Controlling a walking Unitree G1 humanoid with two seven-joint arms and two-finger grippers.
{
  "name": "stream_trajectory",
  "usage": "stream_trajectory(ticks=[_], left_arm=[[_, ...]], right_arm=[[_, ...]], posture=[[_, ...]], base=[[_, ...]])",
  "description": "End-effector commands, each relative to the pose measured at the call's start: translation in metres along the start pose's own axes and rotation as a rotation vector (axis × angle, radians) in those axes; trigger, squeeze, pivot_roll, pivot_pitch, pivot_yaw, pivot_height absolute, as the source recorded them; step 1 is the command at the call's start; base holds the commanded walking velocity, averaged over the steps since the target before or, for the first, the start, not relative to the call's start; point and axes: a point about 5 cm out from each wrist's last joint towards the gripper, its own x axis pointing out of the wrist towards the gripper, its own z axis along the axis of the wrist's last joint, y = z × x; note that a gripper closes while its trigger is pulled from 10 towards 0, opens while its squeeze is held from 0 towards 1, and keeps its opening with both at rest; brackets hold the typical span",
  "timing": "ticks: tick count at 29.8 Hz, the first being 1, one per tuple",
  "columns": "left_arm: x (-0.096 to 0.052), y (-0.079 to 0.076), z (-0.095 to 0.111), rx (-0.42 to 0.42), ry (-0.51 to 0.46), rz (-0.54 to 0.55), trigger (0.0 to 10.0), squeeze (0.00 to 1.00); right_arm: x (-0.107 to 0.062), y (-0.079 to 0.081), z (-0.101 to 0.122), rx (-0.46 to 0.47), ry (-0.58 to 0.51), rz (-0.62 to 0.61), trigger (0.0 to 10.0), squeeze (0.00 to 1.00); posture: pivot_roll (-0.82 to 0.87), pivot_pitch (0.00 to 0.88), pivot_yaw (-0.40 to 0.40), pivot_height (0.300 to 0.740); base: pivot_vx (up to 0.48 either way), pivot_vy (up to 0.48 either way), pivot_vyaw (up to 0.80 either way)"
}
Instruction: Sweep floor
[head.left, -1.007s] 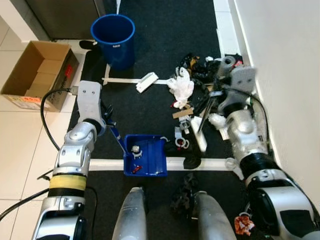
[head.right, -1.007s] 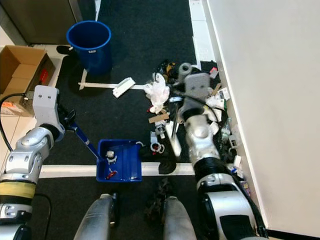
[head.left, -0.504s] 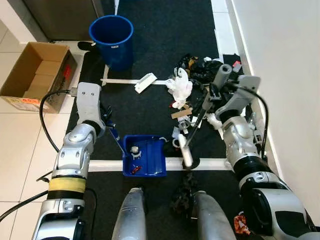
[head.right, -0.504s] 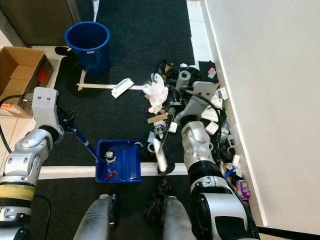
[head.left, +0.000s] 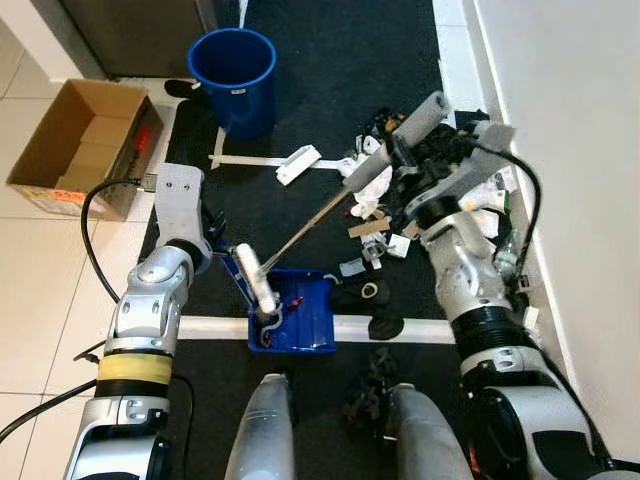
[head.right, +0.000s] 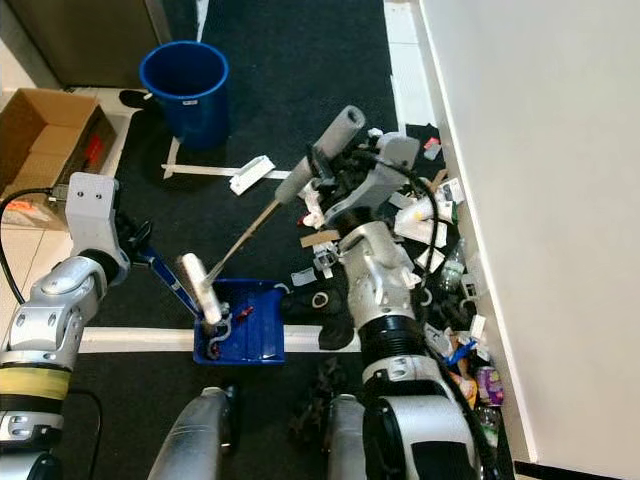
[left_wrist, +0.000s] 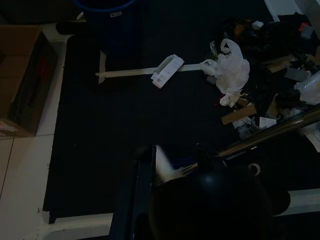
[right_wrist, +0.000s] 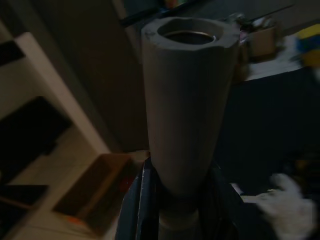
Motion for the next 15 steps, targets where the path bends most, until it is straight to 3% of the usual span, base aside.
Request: stream_trajectory(ticks=[1, 7, 10, 11, 14, 15], left_arm=[[-0.001, 0.0, -0.013, 0.014, 0.056, 0.0, 10.0, 0.0], [-0.002, 0.002, -0.012, 0.005, 0.036, 0.008, 10.0, 0.0], [-0.005, 0.006, -0.002, -0.067, -0.019, 0.03, 10.0, 0.0], [-0.009, 0.011, 0.008, -0.113, -0.068, 0.055, 10.0, 0.0], [-0.013, 0.013, 0.017, -0.145, -0.098, 0.057, 10.0, 0.0], [-0.015, 0.013, 0.019, -0.146, -0.106, 0.048, 10.0, 0.0]], right_arm=[[0.001, -0.011, 0.02, -0.05, -0.067, -0.038, 10.0, 0.0], [-0.003, -0.023, 0.037, -0.083, -0.099, -0.084, 10.0, 0.0], [-0.006, -0.028, 0.042, -0.132, -0.112, -0.128, 10.0, 0.0], [-0.008, -0.032, 0.044, -0.208, -0.114, -0.179, 10.0, 0.0], [-0.009, -0.034, 0.041, -0.299, -0.096, -0.202, 10.0, 0.0], [-0.009, -0.037, 0.038, -0.287, -0.082, -0.237, 10.0, 0.0]], posture=[[0.03, 0.223, -0.022, 0.74], [0.03, 0.219, -0.018, 0.74], [0.03, 0.216, -0.016, 0.74], [0.03, 0.212, -0.016, 0.74], [0.03, 0.209, -0.015, 0.74], [0.03, 0.207, -0.016, 0.74]], base=[[0.0, 0.0, 0.0], [0.0, 0.0, 0.0], [0.0, 0.0, 0.0], [0.0, 0.0, 0.0], [0.0, 0.0, 0.0], [0.0, 0.0, 0.0]])
